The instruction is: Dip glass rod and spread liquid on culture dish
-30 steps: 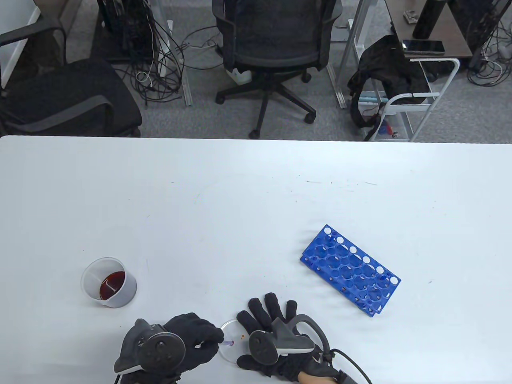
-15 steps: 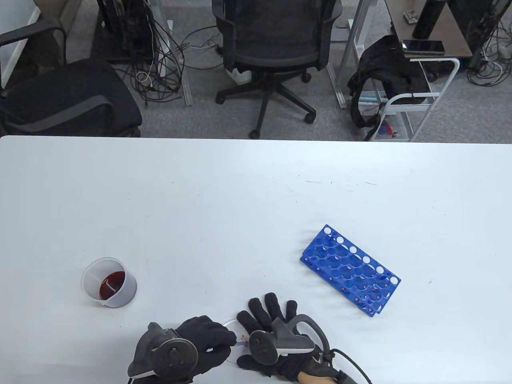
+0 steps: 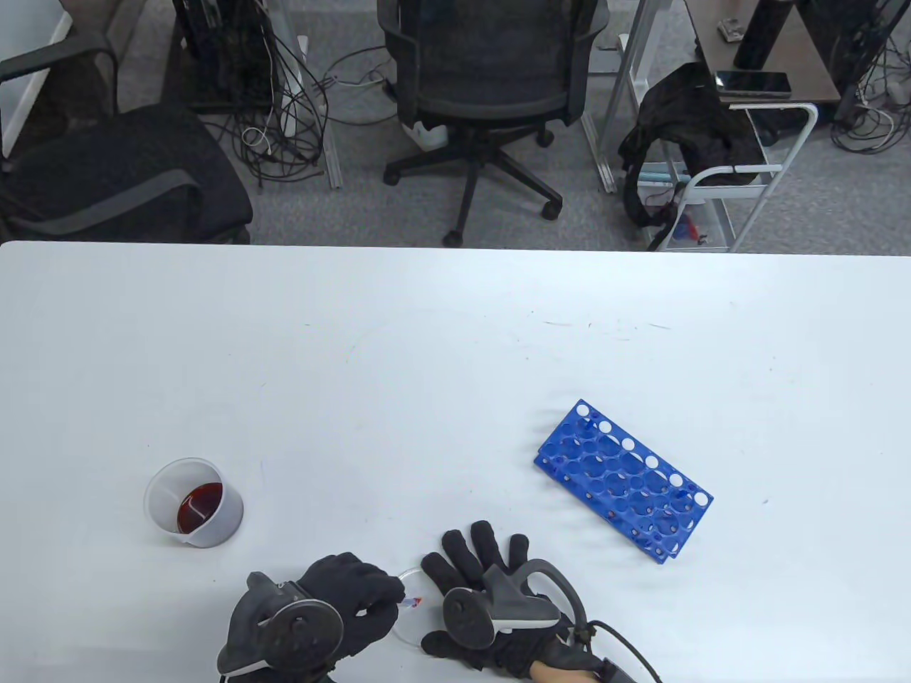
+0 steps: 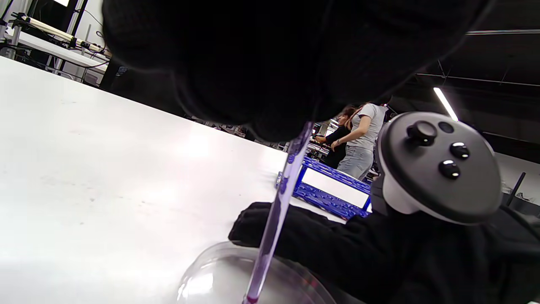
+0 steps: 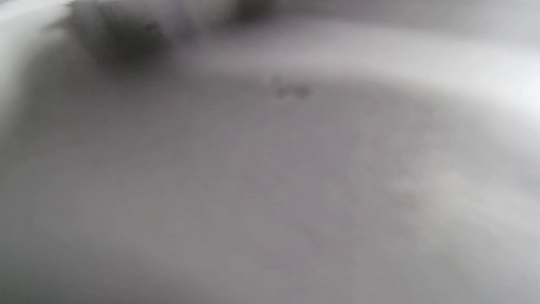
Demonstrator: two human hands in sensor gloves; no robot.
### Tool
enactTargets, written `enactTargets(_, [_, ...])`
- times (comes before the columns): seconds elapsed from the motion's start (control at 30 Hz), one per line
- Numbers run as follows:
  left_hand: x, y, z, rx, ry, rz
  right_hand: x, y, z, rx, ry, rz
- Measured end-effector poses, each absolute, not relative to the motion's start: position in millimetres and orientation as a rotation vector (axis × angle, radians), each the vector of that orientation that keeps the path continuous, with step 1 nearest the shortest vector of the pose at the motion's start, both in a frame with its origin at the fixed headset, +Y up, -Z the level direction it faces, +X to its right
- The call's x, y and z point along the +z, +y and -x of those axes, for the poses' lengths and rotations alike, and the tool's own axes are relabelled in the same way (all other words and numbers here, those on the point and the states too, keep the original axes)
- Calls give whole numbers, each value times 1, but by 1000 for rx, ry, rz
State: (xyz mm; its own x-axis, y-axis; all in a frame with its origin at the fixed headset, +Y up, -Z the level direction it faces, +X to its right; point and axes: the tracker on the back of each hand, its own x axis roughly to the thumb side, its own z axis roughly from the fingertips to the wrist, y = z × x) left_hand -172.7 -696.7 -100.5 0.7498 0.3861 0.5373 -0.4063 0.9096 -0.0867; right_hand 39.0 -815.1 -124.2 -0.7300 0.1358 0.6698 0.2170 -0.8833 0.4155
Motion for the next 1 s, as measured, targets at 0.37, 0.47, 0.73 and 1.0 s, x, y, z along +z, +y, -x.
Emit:
enactTargets(0.37, [-99,-700,168,468,-622,15,-124,-815,-39,-2783,-745,1136])
enactTargets(0.47, [-97,-700,165,467,-628,9,-124,-815,-39,-2783,-745,1136])
enactTargets(0.73, [-93,-703,158,443,-627,-43,-124,-815,-39,-2783,-745,1136])
enactTargets(1.0, [-93,-702,158,406,-579,-90,-124,-815,-39,-2783,-745,1136])
